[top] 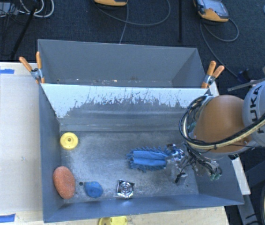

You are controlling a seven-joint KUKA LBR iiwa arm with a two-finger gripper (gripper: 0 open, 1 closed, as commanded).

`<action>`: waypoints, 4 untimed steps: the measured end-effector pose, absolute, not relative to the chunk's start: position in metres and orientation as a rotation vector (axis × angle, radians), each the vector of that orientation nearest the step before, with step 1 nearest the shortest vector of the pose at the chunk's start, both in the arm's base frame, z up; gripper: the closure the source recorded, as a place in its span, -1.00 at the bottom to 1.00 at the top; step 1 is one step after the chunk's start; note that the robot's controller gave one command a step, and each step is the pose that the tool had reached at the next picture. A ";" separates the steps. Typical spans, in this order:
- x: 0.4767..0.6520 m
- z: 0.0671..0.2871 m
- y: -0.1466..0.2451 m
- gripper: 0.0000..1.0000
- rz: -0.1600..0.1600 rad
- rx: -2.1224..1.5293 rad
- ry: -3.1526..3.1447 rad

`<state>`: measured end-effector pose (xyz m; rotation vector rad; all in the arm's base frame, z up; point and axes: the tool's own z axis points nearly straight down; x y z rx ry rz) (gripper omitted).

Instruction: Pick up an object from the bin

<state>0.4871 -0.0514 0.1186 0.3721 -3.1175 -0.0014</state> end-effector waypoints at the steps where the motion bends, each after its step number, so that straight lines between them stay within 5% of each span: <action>1: 0.487 0.119 -0.051 -1.00 -0.001 0.375 -3.117; 2: 0.487 0.119 -0.051 -1.00 -0.001 0.376 -3.117; 3: 0.549 0.090 -0.028 -1.00 0.002 0.417 -3.117; 4: 0.537 0.071 -0.026 1.00 -0.001 0.419 -3.119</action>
Offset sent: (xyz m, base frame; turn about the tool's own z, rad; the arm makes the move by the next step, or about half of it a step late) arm 0.0000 0.0000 0.0000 0.0000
